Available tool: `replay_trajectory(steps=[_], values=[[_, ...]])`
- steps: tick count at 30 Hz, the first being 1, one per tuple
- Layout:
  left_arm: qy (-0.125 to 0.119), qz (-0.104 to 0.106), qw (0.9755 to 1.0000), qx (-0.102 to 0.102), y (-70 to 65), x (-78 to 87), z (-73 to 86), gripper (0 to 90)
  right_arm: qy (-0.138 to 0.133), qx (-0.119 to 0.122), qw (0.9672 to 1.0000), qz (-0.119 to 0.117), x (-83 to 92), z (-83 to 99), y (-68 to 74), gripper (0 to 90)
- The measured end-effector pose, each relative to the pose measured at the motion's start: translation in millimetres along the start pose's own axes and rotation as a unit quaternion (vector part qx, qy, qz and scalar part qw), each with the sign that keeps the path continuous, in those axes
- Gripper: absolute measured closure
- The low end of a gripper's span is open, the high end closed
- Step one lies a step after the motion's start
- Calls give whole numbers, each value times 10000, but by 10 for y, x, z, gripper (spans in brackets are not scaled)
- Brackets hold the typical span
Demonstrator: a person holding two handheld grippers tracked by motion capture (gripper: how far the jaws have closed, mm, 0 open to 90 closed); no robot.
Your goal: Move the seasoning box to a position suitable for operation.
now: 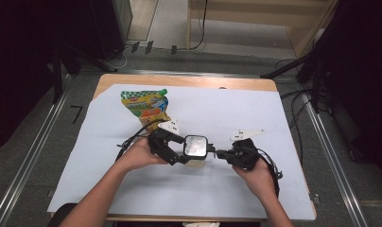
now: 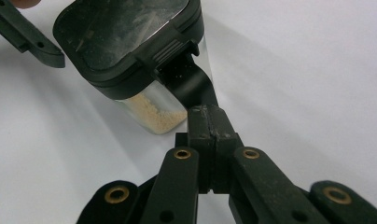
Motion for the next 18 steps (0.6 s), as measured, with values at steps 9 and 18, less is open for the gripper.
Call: replay_trajectory(steps=[9,18], values=[[48,-91,9999,-48,-5,-19,-15,176,-2,-7,10000,24,-5,2,-1,900],[46,-161,9999,-44,-26,-17,-33,177,25,-15,10000,42,-5,-1,-4,900]])
Point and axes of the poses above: each handheld gripper's, and its own axes: x roughly backward along the jaws, z roughly out of its underside, y roughly to its left, the point moved 6 cm from there along -x, roughly forward along the jaws, and after that the axes turned 12 degrees about z, right-handed, at the moved point
